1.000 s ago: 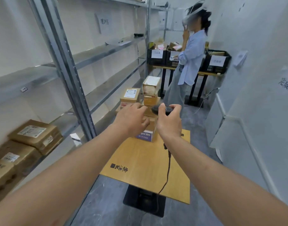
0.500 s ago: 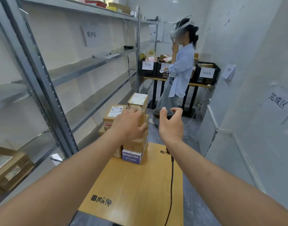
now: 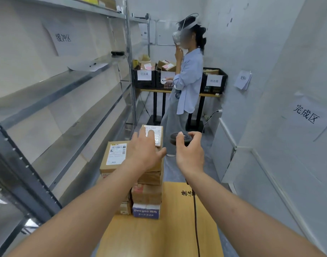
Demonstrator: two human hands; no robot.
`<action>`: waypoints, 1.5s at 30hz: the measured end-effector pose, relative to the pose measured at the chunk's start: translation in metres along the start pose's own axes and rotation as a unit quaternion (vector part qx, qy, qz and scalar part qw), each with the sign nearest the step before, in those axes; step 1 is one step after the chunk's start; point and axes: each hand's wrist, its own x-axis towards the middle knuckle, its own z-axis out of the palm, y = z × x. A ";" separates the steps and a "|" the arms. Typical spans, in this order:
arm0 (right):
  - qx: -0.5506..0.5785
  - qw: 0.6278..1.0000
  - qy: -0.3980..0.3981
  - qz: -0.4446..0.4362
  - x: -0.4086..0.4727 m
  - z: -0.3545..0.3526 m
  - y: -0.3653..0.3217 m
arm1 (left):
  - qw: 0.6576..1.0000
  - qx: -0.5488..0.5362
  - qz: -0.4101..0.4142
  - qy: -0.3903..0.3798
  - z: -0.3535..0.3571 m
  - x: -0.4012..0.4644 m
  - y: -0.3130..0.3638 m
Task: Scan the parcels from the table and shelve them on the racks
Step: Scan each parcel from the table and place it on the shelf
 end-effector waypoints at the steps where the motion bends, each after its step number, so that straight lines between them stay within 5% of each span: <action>1: -0.001 1.000 0.004 0.001 0.003 0.003 0.000 | 1.000 -0.005 -0.004 -0.002 0.005 0.006 -0.002; 16: 0.007 1.000 0.001 0.005 0.033 -0.015 0.026 | 0.986 -0.081 -0.142 -0.033 0.033 0.026 0.012; 26: 0.068 0.996 -0.037 -0.039 0.015 -0.054 0.032 | 0.988 -0.138 -0.054 0.037 0.011 -0.012 0.021; 38: 0.137 0.982 -0.095 -0.084 -0.017 -0.089 0.034 | 0.988 -0.110 -0.051 0.099 -0.012 -0.082 0.030; 45: 0.064 0.975 -0.156 -0.145 -0.033 -0.108 0.040 | 0.989 -0.085 -0.049 0.110 -0.019 -0.117 0.033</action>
